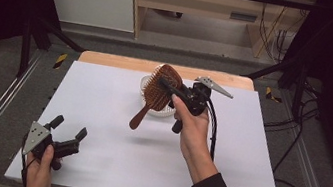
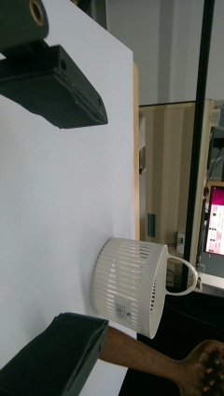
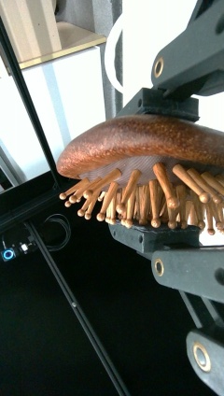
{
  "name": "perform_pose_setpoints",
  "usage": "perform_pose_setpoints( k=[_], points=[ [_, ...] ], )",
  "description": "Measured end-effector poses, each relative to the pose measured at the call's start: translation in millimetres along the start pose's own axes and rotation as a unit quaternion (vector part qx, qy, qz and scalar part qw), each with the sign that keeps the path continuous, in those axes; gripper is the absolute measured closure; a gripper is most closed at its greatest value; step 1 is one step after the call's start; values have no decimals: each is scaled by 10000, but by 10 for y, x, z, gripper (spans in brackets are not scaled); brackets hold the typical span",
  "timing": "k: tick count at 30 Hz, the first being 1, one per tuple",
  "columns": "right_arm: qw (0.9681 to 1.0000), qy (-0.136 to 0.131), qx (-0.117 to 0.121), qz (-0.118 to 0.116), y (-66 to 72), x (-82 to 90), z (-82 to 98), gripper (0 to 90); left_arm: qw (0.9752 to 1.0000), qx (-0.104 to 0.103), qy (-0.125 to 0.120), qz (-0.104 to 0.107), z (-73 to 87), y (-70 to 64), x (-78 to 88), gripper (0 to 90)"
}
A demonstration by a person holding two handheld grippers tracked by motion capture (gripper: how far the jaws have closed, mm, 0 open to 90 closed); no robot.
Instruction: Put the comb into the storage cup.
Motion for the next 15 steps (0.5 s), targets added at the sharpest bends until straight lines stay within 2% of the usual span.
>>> perform_pose_setpoints(
  k=[15],
  points=[
    [9999, -118, 18, 75, -8, -69, -216, 516, 10000, 44, -28, -59, -1, 51, 13, 36]
  ],
)
Point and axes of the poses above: each handheld gripper's, and its own axes: x roughly backward along the jaws, z roughly out of its underside, y roughly to its left, the point moved 4 cm from there along -x, roughly forward along the jaws, and after that the axes turned 4 degrees about x, right-handed, at the moved point
